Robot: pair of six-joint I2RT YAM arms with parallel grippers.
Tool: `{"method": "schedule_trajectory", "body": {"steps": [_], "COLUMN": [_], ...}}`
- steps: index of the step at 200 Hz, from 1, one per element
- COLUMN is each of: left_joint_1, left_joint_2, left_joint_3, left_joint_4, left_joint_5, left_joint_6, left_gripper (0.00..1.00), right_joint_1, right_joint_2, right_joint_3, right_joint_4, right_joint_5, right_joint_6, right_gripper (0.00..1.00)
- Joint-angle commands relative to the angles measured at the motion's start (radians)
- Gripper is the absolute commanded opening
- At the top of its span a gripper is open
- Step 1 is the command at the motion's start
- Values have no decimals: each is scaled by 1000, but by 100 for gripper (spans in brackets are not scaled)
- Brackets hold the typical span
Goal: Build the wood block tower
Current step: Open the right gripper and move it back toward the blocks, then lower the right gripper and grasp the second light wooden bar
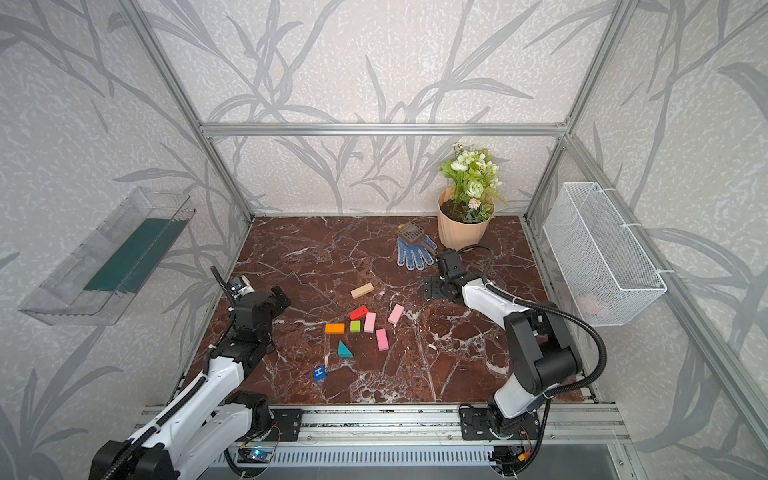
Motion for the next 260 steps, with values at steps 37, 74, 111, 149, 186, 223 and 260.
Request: {"method": "schedule_trajectory", "body": {"steps": [37, 74, 111, 149, 186, 223, 260], "left_joint_1": [-5, -4, -4, -3, -4, -5, -4], "left_joint_2": [-8, 2, 17, 20, 21, 30, 33], "left_joint_3": [2, 8, 17, 20, 20, 26, 27], "left_joint_4": [13, 8, 1, 1, -1, -1, -1], "left_joint_5": [-12, -17, -21, -16, -18, -16, -17], "left_joint_6": [-1, -2, -4, -2, -3, -2, -3], "left_gripper": [99, 99, 99, 99, 99, 99, 98], "right_joint_1": [63, 125, 358, 463, 466, 466, 466], "right_joint_2": [-136, -111, 43, 334, 380, 479, 615], "right_joint_3": [-150, -133, 176, 611, 674, 762, 895], "right_joint_4": [279, 319, 48, -316, -343, -445, -525], "right_joint_5": [-80, -134, 4, 48, -17, 11, -20], "right_joint_6": [-102, -79, -100, -64, -70, -67, -78], "right_gripper": [99, 99, 99, 99, 99, 99, 99]}}
